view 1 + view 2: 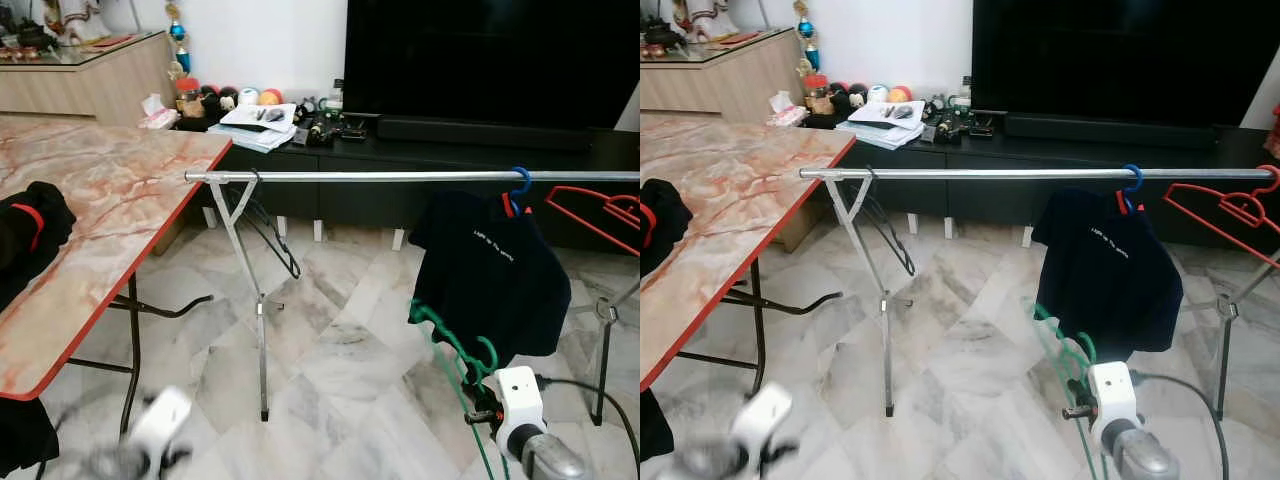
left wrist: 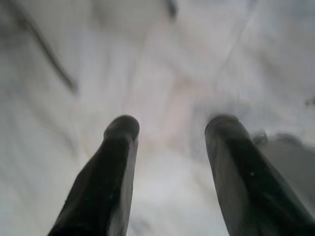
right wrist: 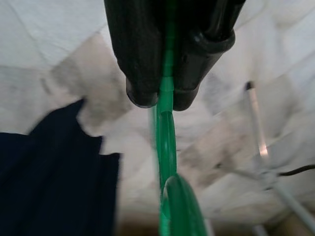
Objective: Hang hanger
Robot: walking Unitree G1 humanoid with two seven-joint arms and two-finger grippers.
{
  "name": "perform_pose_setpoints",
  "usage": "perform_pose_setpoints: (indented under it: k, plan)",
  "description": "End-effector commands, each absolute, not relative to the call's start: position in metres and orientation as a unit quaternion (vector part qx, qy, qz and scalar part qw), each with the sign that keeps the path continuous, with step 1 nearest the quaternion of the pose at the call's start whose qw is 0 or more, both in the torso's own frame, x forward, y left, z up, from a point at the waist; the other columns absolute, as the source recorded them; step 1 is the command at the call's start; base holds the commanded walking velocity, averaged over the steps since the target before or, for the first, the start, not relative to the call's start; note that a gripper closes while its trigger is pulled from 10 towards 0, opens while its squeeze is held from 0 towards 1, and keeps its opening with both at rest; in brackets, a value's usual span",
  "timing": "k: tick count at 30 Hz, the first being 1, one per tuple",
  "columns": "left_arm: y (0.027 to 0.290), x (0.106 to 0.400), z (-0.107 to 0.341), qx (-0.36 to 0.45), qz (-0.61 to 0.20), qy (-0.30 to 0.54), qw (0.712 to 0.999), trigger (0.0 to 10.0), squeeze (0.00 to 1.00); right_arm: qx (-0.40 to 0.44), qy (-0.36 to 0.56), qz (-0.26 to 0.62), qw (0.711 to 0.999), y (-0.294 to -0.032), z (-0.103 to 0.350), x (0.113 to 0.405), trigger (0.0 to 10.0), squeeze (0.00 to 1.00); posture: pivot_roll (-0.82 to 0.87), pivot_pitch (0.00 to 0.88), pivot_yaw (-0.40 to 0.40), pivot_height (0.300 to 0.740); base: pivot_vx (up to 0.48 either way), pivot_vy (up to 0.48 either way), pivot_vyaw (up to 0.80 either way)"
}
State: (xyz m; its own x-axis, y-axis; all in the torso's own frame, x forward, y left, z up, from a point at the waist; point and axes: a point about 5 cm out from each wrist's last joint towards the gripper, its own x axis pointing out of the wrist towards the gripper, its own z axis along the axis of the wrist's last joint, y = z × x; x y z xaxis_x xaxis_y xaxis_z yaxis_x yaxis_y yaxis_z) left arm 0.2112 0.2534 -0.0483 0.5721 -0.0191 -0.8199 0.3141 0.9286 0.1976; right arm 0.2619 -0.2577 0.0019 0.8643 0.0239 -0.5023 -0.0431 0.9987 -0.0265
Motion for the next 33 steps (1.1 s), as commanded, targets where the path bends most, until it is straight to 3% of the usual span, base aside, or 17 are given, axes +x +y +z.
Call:
perform_pose_setpoints:
  k: [1,4,7,10,11,12,20,33]
  plan:
    - [0.262,0.203,-0.052,0.132,-0.048,0.457,0.879,10.0,0.0,-0.012,0.252,-0.012,0.968,-0.26,0.004,0.264,0.0,0.0,-0.05,0.0,0.042,0.74,0.0,0.0,0.0]
    - [0.263,0.183,-0.064,0.099,-0.016,0.482,0.87,10.0,0.0,-0.018,0.237,-0.02,0.971,-0.258,0.007,0.267,0.0,0.0,-0.03,0.0,0.034,0.74,0.0,0.0,0.0]
    - [0.255,0.133,-0.089,0.048,0.031,0.538,0.841,10.0,0.0,0.005,0.194,-0.082,0.978,-0.26,0.019,0.276,0.0,0.0,-0.05,0.0,0.021,0.74,0.0,0.0,0.0]
    - [0.247,0.109,-0.1,0.016,0.063,0.555,0.83,10.0,0.0,0.022,0.159,-0.115,0.98,-0.258,0.032,0.282,0.3,0.0,-0.05,0.0,0.012,0.74,0.0,0.0,0.0]
    - [0.246,0.108,-0.1,0.008,0.069,0.554,0.829,10.0,0.0,0.024,0.154,-0.115,0.981,-0.257,0.034,0.283,2.4,0.0,-0.04,0.0,0.006,0.74,0.0,0.0,0.0]
    - [0.244,0.105,-0.102,0.003,0.074,0.557,0.827,10.0,0.0,0.04,0.148,-0.113,0.982,-0.251,0.036,0.285,10.0,0.0,-0.04,0.0,0.004,0.74,0.0,0.0,0.0]
    - [0.25,0.109,-0.099,0.003,0.081,0.548,0.832,10.0,0.0,0.066,0.135,-0.092,0.984,-0.239,0.043,0.295,10.0,0.0,-0.04,0.0,0.007,0.74,0.0,0.0,0.0]
    - [0.252,0.11,-0.099,0.028,0.069,0.554,0.829,10.0,0.0,0.006,0.153,-0.03,0.988,-0.217,0.043,0.293,10.0,0.0,-0.05,0.0,0.023,0.74,0.187,0.0,0.0]
